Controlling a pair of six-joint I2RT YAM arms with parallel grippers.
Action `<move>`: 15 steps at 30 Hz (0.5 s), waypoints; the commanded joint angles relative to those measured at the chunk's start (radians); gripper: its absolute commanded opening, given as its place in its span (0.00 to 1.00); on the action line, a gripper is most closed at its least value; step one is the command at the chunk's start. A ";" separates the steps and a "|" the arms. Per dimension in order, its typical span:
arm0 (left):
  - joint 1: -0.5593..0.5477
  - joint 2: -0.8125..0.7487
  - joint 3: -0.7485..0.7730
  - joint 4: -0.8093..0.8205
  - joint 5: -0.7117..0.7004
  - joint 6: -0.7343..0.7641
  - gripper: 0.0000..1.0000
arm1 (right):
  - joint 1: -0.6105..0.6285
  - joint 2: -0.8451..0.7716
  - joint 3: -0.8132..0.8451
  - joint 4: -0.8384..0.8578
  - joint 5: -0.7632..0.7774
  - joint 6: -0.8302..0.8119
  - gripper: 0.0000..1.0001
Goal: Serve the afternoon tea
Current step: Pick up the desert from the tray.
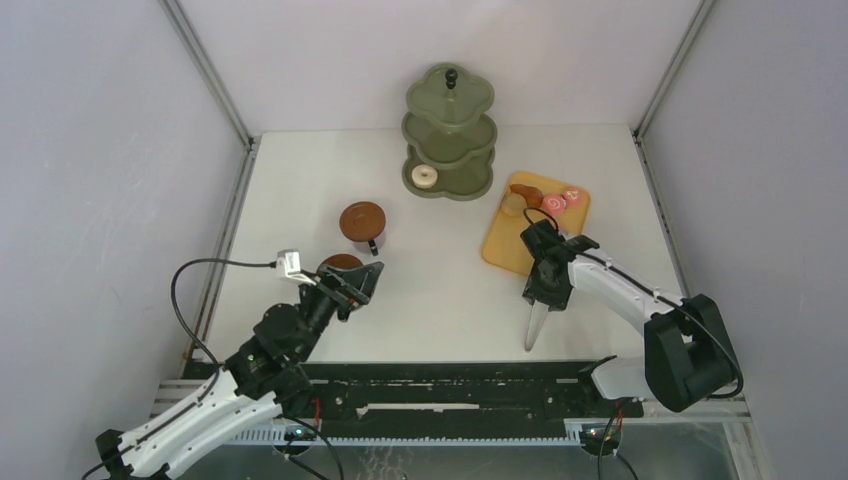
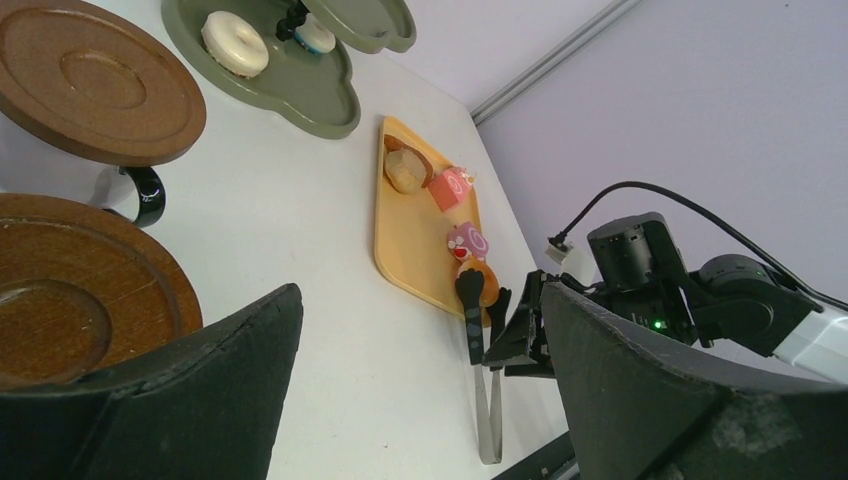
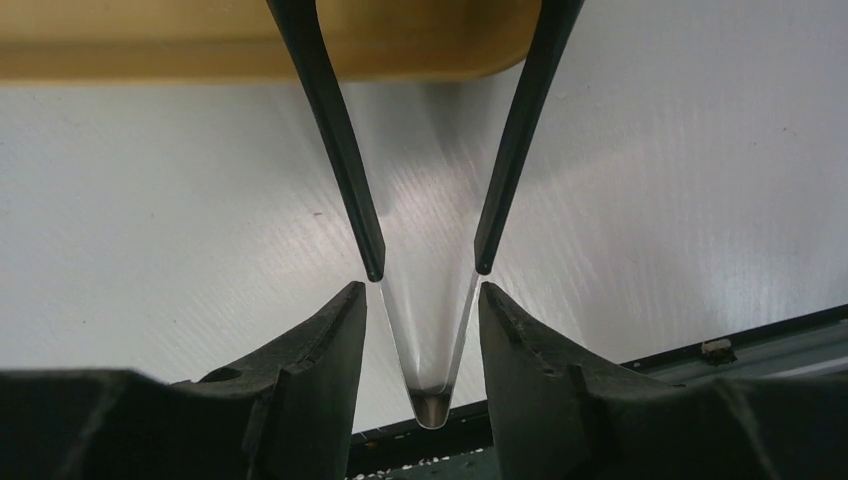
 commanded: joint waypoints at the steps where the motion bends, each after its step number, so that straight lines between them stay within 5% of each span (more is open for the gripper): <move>1: -0.001 0.018 -0.031 0.047 0.011 -0.011 0.93 | -0.018 0.018 0.002 0.059 -0.013 -0.029 0.53; 15: -0.001 0.042 -0.042 0.059 0.013 -0.014 0.93 | -0.003 0.036 -0.012 0.061 0.015 -0.008 0.60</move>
